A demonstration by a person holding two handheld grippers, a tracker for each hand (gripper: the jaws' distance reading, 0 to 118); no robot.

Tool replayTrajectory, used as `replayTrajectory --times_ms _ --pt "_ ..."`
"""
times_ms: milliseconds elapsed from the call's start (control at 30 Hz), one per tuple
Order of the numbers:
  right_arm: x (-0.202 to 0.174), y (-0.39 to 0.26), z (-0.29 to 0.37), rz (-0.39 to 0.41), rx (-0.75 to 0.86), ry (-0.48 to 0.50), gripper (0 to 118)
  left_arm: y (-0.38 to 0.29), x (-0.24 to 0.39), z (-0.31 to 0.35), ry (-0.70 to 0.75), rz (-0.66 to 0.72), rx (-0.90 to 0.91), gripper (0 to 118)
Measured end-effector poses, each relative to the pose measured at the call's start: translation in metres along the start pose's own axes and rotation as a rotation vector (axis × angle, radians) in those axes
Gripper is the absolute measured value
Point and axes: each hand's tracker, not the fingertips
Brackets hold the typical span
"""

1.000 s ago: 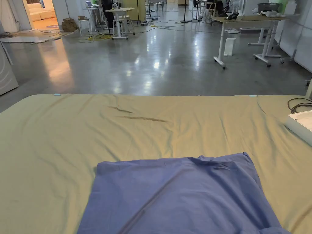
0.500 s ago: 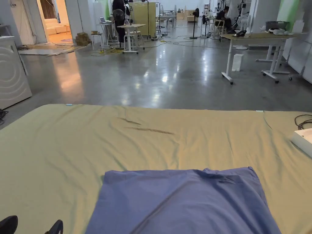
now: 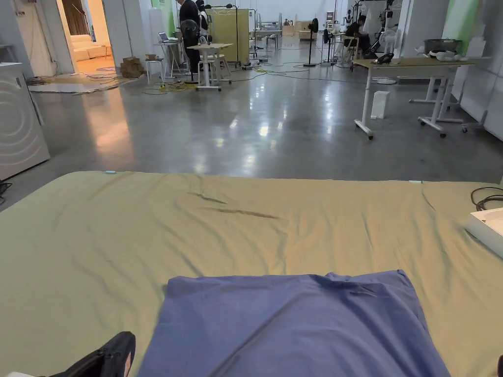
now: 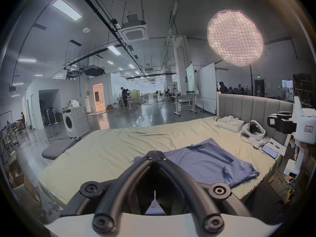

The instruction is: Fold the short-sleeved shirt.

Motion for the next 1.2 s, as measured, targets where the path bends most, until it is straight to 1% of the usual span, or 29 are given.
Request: replayTrajectory --times_ms 33,67,133,267,400,500,633,667,700,767,800,933,1067,1133,1200 --pt "-0.002 -0.001 -0.001 0.002 -0.009 -0.001 3 0.001 0.001 0.001 -0.016 0.000 -0.002 0" --pt "-0.003 -0.001 -0.001 0.002 -0.013 -0.010 0 0.001 0.002 0.002 -0.022 -0.006 -0.002 0" --pt "-0.002 -0.002 -0.003 -0.011 -0.033 0.026 0 0.002 0.003 0.002 0.001 -0.032 0.000 0" --pt "-0.003 -0.003 -0.005 -0.007 -0.042 0.018 0 0.000 -0.005 0.000 0.010 -0.021 -0.012 0" --pt "-0.003 -0.005 -0.008 -0.019 -0.062 0.032 0 -0.005 -0.024 0.000 0.034 0.055 -0.021 0" --pt "-0.005 -0.010 -0.012 -0.014 -0.092 0.038 0 -0.011 -0.037 -0.001 0.052 0.092 -0.039 0" --pt "-0.012 -0.015 -0.014 -0.045 -0.116 0.069 0 -0.029 -0.062 -0.013 0.062 0.165 -0.124 1" --pt "-0.012 -0.017 -0.015 -0.055 -0.122 0.078 0 -0.036 -0.068 -0.018 0.058 0.178 -0.152 11" --pt "-0.012 -0.018 -0.016 -0.066 -0.132 0.089 0 -0.046 -0.076 -0.024 0.041 0.199 -0.178 27" --pt "-0.012 -0.021 -0.017 -0.080 -0.146 0.098 0 -0.068 -0.090 -0.038 0.043 0.234 -0.233 74" --pt "-0.011 -0.024 -0.019 -0.084 -0.160 0.105 0 -0.079 -0.096 -0.046 0.049 0.253 -0.271 78" --pt "-0.007 -0.033 -0.021 -0.093 -0.202 0.105 0 -0.125 -0.116 -0.083 0.022 0.317 -0.442 78" --pt "0.002 -0.043 -0.022 -0.142 -0.250 0.098 0 -0.171 -0.134 -0.121 -0.005 0.422 -0.623 78" --pt "0.008 -0.047 -0.022 -0.166 -0.274 0.088 0 -0.189 -0.138 -0.134 -0.035 0.432 -0.669 78" --pt "0.013 -0.050 -0.022 -0.185 -0.292 0.077 0 -0.201 -0.138 -0.145 -0.002 0.369 -0.734 78"
